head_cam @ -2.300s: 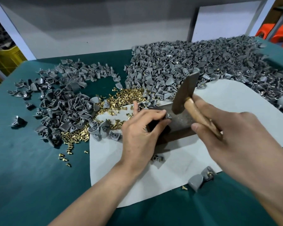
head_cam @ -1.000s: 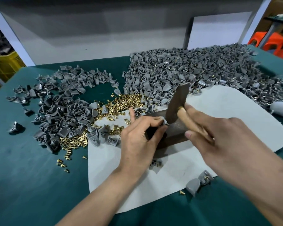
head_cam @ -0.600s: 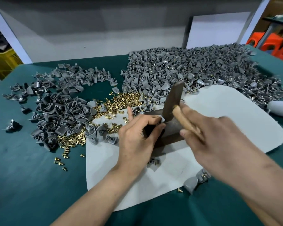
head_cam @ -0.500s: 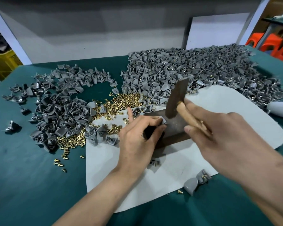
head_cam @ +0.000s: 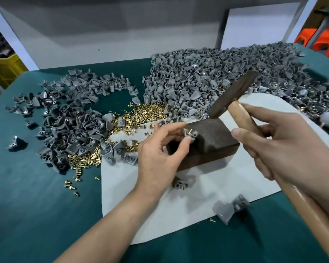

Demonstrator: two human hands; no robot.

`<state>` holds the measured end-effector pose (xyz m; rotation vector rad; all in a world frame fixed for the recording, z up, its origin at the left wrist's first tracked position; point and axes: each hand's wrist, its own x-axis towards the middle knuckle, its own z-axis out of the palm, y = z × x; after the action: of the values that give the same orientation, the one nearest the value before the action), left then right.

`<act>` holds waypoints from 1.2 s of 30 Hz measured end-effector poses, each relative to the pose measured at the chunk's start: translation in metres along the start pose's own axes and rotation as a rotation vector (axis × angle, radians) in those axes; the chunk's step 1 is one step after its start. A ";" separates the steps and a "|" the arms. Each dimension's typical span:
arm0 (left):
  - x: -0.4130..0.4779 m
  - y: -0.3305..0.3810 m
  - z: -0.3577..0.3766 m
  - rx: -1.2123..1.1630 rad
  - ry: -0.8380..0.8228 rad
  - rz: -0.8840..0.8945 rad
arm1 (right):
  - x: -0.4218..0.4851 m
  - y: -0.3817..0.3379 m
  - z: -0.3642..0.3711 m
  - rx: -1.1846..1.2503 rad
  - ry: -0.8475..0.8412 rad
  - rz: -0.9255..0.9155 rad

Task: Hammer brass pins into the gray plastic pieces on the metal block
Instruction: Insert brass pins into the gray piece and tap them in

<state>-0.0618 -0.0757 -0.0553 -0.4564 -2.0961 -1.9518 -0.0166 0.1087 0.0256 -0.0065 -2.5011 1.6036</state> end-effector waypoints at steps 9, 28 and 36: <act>-0.001 -0.001 0.000 -0.075 -0.105 -0.001 | 0.029 -0.006 0.026 0.101 -0.177 0.009; -0.002 0.000 0.002 0.045 -0.131 0.065 | 0.036 -0.005 0.035 -0.210 -0.170 -0.026; -0.001 0.005 0.000 0.074 -0.083 0.033 | 0.039 -0.006 0.024 -0.196 -0.141 0.026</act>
<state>-0.0587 -0.0758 -0.0510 -0.5622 -2.1884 -1.8603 -0.0582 0.0882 0.0268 0.0508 -2.7676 1.4063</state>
